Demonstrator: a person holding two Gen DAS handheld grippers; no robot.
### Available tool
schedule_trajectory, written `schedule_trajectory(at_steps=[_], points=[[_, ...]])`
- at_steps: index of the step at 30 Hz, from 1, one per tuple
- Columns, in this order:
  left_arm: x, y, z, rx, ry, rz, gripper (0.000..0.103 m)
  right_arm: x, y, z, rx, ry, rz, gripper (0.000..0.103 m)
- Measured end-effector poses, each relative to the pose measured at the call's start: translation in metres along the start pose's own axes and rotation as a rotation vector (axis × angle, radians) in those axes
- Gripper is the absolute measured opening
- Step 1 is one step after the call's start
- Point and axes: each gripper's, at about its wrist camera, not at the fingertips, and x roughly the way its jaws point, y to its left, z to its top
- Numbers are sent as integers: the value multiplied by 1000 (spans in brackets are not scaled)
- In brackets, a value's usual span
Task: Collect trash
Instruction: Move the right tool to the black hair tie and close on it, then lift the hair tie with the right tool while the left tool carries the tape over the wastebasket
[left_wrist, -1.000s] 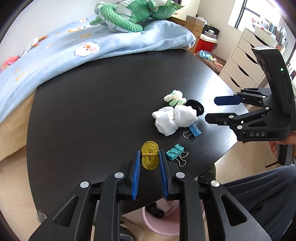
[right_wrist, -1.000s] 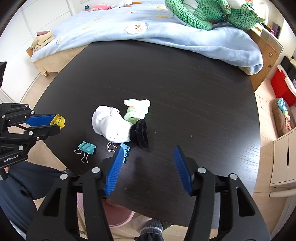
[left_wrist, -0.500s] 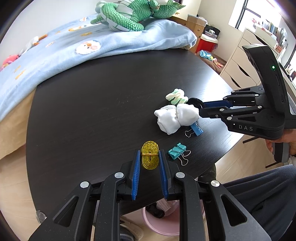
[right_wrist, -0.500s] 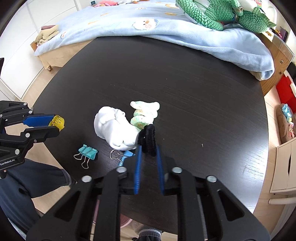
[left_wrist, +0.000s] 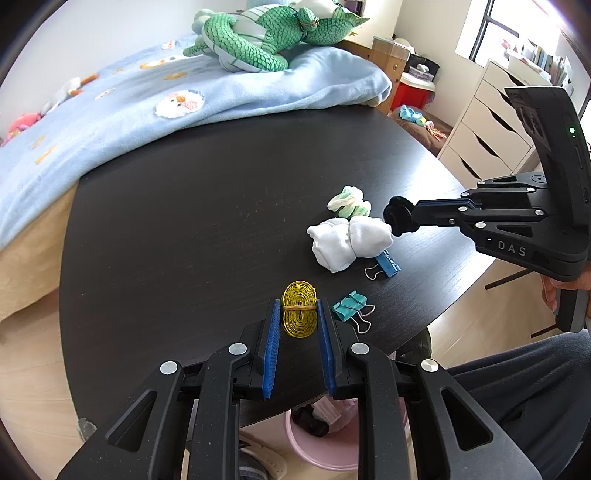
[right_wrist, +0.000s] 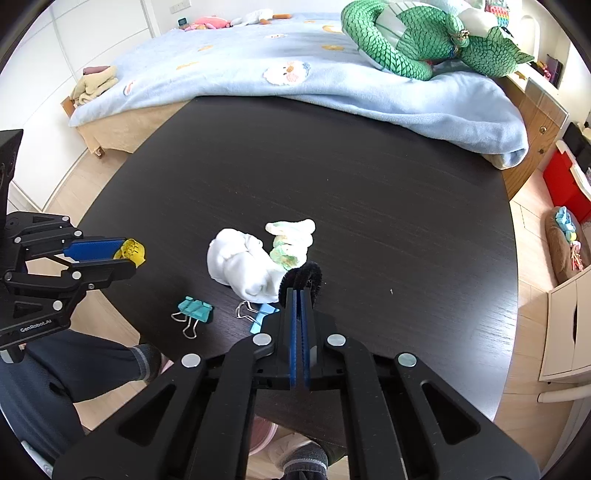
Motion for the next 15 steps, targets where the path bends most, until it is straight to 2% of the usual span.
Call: schedule_trajectory(at_steps=[15], points=[[-41, -11, -15, 16, -68, 4, 20, -59, 24, -23, 7, -69, -4, 1]])
